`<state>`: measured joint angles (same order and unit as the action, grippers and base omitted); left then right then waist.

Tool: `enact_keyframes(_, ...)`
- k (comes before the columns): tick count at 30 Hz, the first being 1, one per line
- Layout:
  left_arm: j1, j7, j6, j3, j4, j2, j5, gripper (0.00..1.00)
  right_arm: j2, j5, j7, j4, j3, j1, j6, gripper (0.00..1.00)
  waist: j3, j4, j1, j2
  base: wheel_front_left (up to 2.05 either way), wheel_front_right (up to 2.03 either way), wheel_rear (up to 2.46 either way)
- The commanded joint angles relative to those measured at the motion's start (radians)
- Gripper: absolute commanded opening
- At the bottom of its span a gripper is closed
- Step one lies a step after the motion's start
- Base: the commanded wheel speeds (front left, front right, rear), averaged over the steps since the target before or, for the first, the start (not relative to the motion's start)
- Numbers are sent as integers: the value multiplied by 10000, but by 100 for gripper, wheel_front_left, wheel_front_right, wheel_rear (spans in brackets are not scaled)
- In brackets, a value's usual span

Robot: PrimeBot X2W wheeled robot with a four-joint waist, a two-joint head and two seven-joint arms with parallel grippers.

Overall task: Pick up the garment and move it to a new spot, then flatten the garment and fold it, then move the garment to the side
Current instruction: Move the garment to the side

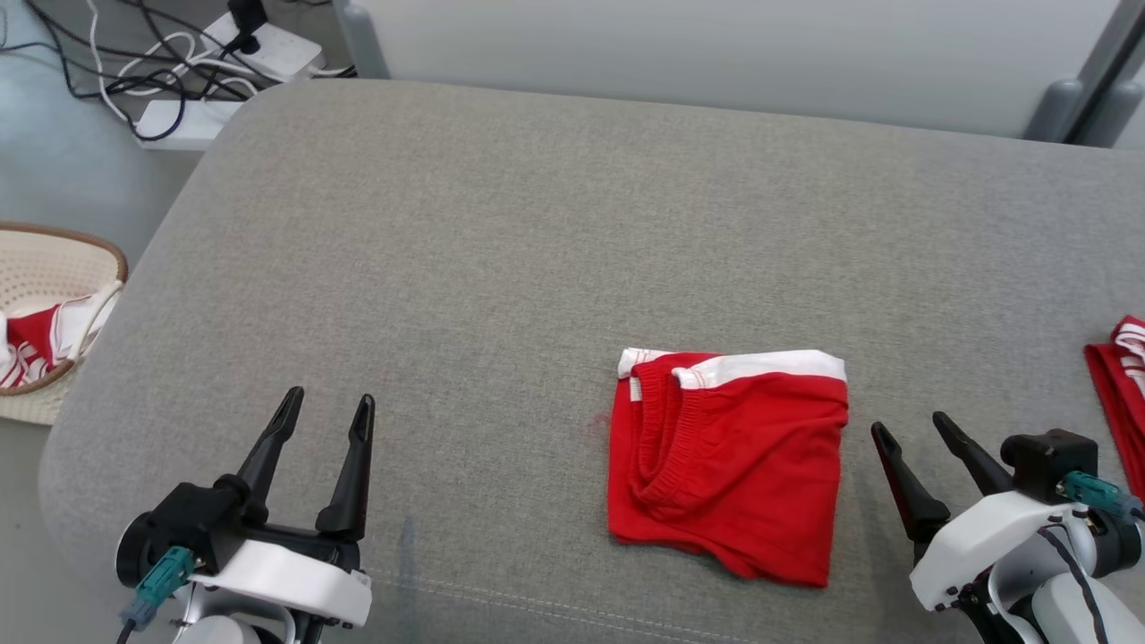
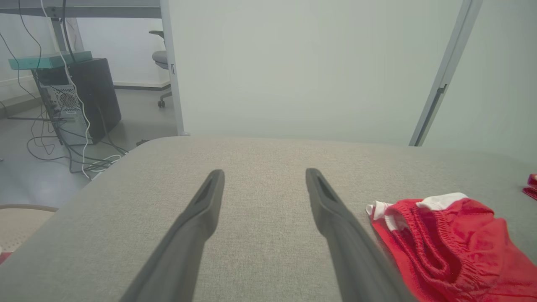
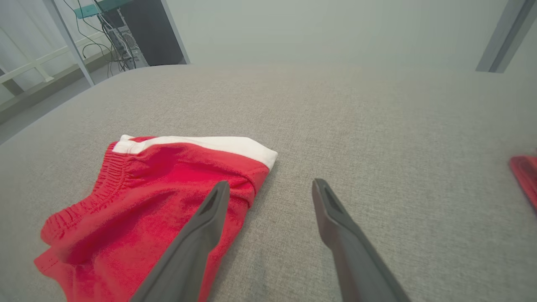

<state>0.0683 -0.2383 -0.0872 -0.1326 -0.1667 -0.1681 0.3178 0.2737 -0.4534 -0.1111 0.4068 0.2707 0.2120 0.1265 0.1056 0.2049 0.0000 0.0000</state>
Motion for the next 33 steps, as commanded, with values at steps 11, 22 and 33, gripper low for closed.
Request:
enact_keyframes(11,981,-203,-133,90,-29,118,50,100,346,-1444,1000,867,1582,800,42,100,656,874,0,0,0,0,0)
enact_keyframes(22,1107,-231,-224,74,-165,136,15,100,529,-2777,1807,545,2613,1184,42,0,631,582,0,0,0,0,0)
enact_keyframes(33,1136,-233,-290,-36,-38,-65,17,100,743,-2756,1233,260,2259,905,42,0,631,-982,0,0,0,0,0)
